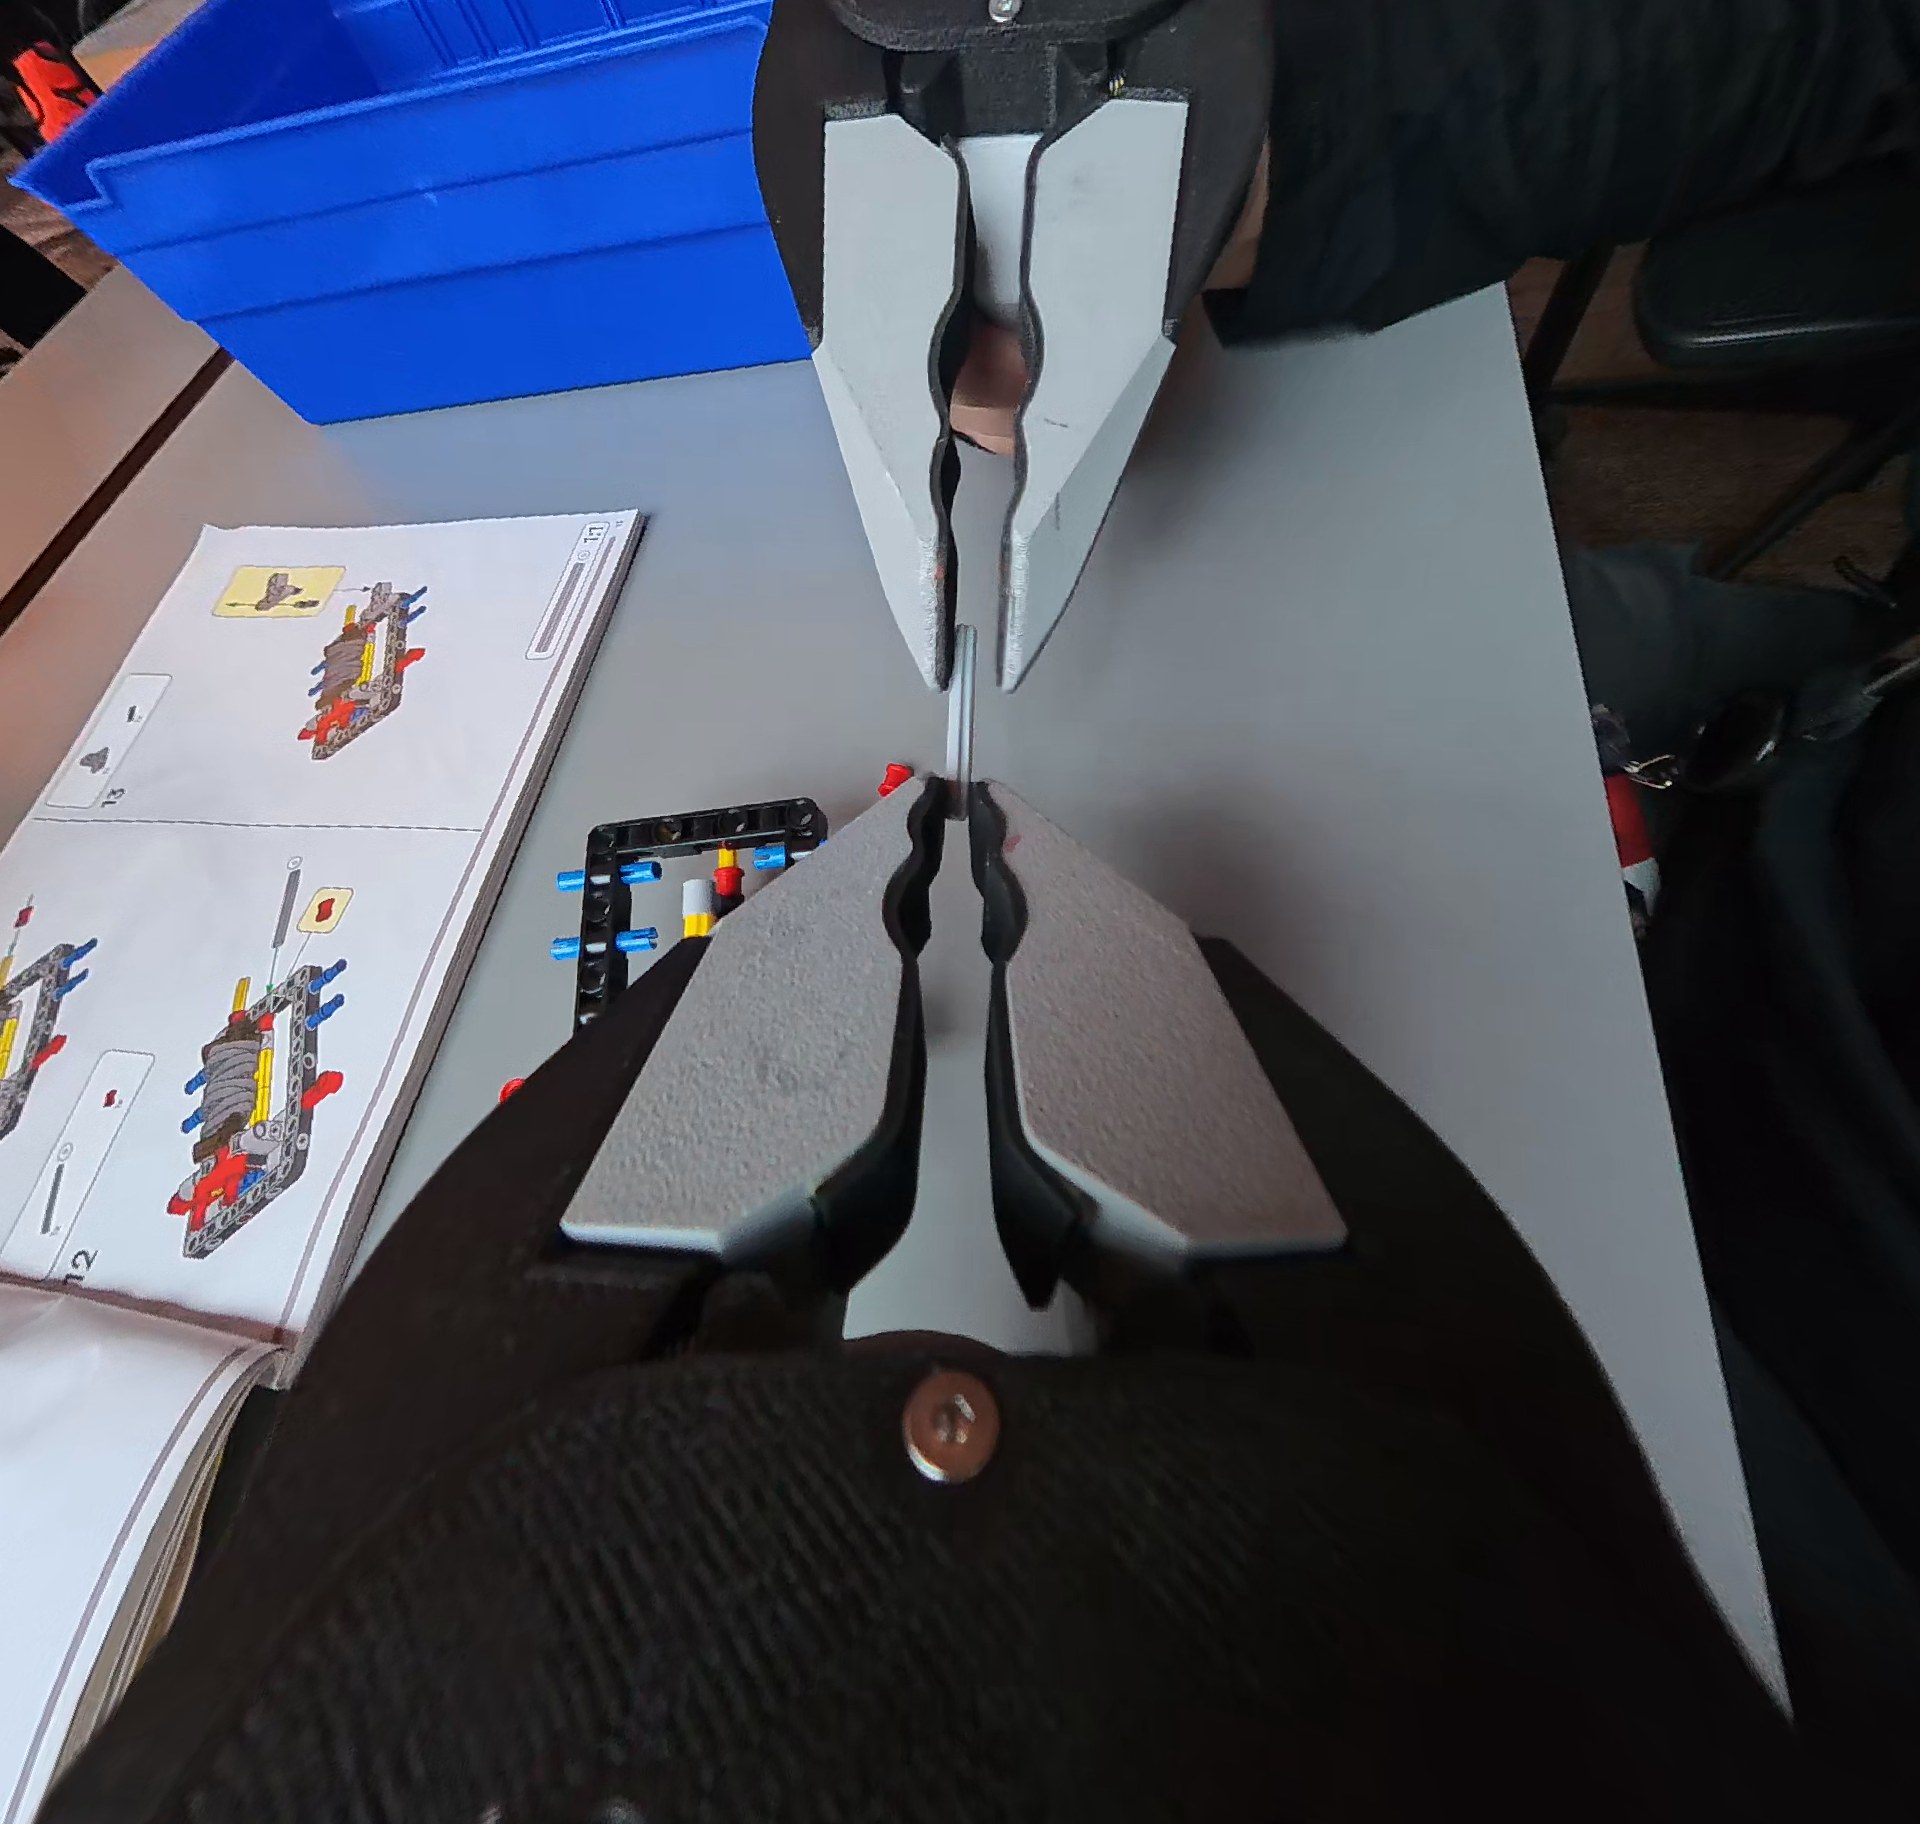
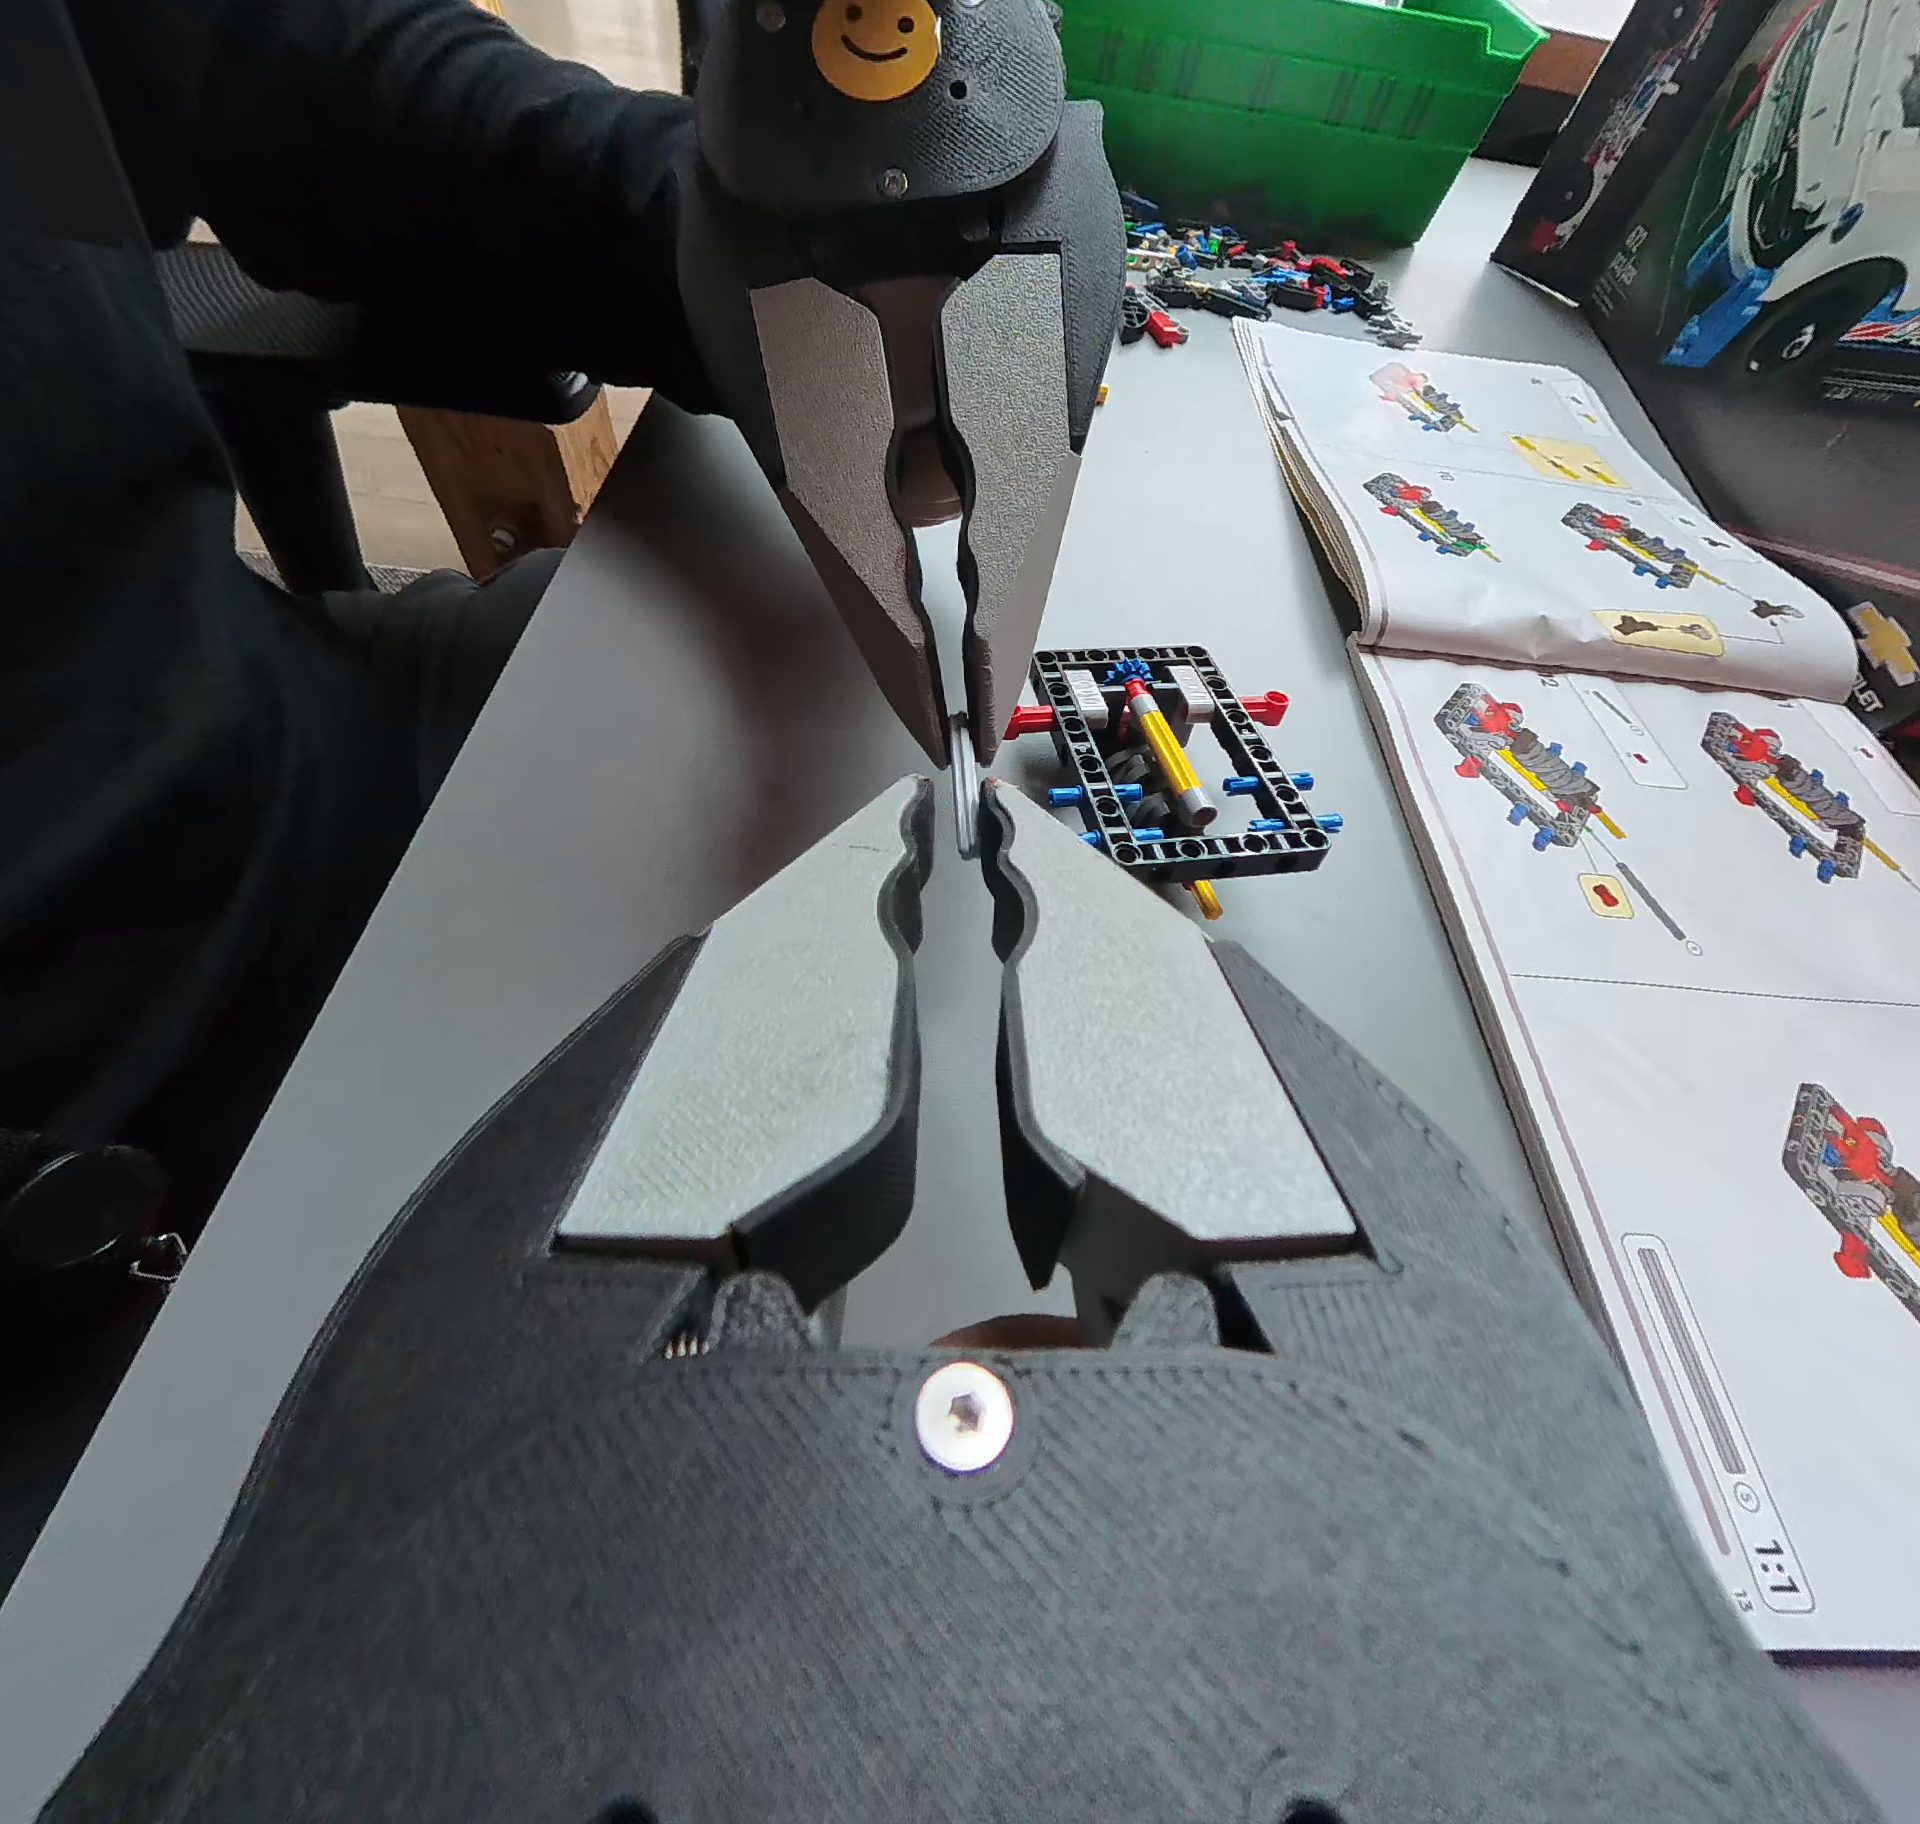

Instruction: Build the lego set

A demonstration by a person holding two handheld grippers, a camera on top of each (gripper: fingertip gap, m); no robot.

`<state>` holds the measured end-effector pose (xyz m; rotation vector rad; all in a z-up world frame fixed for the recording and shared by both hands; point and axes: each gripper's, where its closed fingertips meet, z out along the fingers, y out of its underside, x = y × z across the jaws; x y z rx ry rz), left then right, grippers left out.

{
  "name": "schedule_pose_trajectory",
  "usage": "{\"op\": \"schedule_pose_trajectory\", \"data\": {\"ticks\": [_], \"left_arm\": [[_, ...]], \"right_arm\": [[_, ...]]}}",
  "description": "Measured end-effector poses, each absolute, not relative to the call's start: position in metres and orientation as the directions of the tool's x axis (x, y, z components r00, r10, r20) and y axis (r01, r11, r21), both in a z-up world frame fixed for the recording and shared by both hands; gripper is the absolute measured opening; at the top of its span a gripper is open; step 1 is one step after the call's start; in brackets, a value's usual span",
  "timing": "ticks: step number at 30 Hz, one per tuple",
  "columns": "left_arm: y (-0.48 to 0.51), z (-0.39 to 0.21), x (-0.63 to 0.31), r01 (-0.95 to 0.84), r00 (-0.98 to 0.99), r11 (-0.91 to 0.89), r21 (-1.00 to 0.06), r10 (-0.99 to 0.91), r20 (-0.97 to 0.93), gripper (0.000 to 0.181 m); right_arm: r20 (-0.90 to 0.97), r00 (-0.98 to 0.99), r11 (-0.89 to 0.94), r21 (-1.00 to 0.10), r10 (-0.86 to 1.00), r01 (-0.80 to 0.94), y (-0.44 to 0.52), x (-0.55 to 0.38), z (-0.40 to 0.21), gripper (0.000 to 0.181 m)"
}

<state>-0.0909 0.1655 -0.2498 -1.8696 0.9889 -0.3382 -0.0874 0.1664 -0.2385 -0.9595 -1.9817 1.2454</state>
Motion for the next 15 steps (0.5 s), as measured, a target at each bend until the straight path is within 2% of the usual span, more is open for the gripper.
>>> {"op": "schedule_pose_trajectory", "data": {"ticks": [3, 15], "left_arm": [[0.1654, -0.2486, -0.0891, -0.492, 0.628, -0.198, -0.848, -0.755, -0.188, 0.002], [0.1643, -0.2464, -0.0871, -0.495, 0.609, -0.145, -0.857, -0.762, -0.223, 0.002]], "right_arm": [[0.117, -0.550, 0.300, -0.919, 0.827, 0.256, 0.1674, -0.0882, -0.2379, 0.000], [0.114, -0.565, 0.304, -0.918, 0.817, 0.254, 0.1643, -0.0866, -0.2385, 0.003]]}}
